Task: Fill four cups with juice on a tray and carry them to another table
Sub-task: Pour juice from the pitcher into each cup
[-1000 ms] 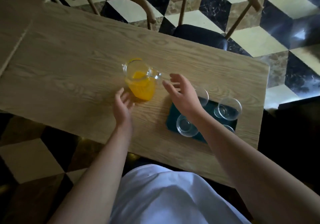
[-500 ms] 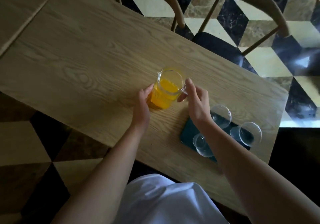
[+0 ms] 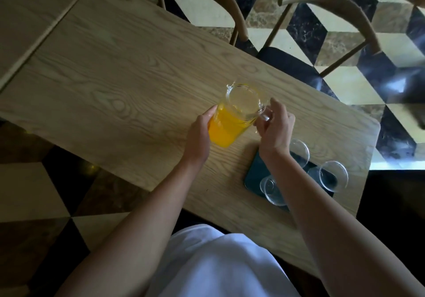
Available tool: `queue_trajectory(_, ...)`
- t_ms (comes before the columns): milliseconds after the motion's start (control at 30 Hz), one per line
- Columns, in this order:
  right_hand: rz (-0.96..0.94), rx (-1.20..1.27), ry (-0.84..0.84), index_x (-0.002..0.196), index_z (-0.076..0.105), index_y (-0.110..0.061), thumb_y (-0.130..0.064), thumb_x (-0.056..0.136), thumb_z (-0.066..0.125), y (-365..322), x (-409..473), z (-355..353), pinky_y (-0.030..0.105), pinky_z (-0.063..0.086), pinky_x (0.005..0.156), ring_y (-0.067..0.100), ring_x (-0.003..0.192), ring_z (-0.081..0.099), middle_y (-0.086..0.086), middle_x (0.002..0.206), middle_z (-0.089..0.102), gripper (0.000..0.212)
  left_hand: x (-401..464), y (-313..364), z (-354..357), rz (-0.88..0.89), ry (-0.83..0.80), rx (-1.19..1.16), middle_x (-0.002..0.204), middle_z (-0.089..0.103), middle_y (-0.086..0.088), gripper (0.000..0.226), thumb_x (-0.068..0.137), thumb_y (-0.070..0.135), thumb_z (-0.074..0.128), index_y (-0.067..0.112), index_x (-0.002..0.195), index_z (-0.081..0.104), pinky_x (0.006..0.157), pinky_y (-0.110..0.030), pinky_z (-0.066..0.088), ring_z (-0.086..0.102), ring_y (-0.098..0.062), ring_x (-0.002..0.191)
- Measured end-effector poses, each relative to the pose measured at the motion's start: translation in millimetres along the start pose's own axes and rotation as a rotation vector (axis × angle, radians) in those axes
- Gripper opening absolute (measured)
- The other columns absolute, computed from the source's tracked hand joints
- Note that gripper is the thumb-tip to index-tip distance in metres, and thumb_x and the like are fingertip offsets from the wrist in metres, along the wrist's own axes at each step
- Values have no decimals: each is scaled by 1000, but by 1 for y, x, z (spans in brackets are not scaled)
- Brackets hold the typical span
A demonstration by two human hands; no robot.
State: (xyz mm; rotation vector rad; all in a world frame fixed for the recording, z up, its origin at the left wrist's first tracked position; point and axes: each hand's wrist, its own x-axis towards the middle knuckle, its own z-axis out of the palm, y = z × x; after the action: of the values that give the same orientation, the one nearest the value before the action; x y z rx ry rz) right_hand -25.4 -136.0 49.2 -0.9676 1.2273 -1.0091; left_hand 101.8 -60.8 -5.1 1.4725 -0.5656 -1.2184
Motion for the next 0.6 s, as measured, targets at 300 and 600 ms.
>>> queue_trajectory(300, -247, 219, -19, 48, 50, -26, -32, 79, 58, -103, -37, -41, 41, 22, 56, 14, 43, 32, -7, 45, 42, 33, -33, 83, 42, 269, -211, 138, 143, 57, -5, 72, 90, 50, 32, 5, 144, 49, 114, -39, 39, 51, -10, 134)
queue_trajectory(600, -308, 349, 102, 45, 43, -24, -18, 75, 63, -139, -100, -156, 23, 26, 45, 16, 39, 25, -4, 42, 30, 37, -109, 95, 135, 160, -527, -41, 133, 60, 15, 63, 80, 57, 32, 29, 131, 57, 116, -33, 35, 51, -7, 132)
